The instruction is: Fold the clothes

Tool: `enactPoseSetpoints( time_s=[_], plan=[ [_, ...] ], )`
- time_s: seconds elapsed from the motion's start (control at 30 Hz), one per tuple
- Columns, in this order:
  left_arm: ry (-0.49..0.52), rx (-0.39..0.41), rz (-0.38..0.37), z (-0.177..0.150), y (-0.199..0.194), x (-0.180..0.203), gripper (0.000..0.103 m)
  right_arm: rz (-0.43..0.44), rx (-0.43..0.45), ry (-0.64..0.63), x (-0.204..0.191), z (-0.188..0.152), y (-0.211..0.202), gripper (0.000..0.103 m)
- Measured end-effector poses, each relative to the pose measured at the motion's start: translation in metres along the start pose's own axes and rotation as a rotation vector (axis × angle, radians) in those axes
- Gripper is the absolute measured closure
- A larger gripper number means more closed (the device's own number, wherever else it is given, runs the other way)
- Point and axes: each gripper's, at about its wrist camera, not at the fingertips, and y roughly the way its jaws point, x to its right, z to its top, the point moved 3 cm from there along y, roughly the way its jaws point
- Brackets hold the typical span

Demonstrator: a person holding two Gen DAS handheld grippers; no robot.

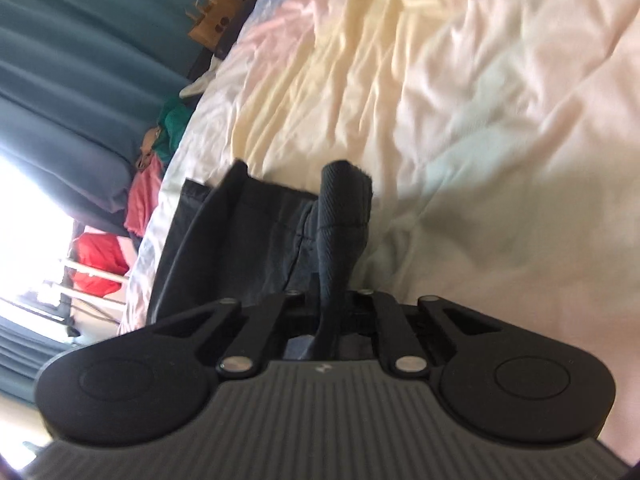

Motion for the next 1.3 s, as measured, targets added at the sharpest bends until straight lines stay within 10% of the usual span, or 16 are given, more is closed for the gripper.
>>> enactPoseSetpoints(
  time_s=[0.4,0.7,1.07,1.3],
  plan=[
    [0.165,0.095,-0.073,-0.013,-0.053,0.032,0.097,0.044,0.078,-0.025,-0.004,0.019,-0.043,0.096],
    [0.165,0.135,-0.09,0.014,-0.019,0.125,0.098,0.102,0.123,-0.083,-0.061,0.04,-0.049,0.096],
    [0.402,0.169,0.071,0.012,0.171,0.25,0.097,-0.018,0.206,-0.319,-0.227,0.068,0.11,0.096],
    [0.553,0.174,0.259,0.006,0.318,0.291,0.093,-0.178,0.146,-0.433,-0.239,0.046,0.238,0.096]
  ],
)
